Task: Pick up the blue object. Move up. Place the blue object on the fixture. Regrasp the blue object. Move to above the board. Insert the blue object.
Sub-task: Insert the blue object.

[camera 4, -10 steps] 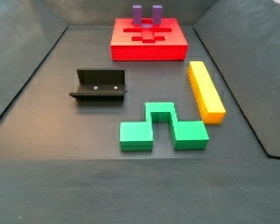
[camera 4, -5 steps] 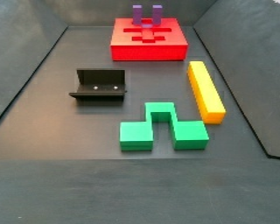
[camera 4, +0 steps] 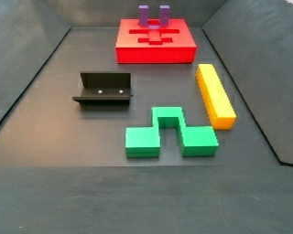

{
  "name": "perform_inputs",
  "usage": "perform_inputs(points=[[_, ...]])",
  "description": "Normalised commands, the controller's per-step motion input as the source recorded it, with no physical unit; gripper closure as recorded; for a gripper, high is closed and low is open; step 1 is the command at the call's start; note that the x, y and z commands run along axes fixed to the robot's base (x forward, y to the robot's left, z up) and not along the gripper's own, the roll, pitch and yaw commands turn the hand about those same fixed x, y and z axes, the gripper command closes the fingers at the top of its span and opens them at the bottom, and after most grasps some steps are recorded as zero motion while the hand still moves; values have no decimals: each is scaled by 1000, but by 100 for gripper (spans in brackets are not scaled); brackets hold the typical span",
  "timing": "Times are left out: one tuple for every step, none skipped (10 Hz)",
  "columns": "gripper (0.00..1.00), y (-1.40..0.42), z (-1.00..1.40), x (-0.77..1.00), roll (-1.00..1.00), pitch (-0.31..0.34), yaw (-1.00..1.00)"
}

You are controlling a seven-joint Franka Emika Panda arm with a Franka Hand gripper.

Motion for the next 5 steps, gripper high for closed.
perform_inputs(points=[[100,226,0,463,-500,-327,-111],[100,223,-74,480,-444,-319,-103],[100,183,-271,389,-316,-310,-60],[100,0,-420,220,-136,-247,0],[100,6,-529,160,-31,-221,129]])
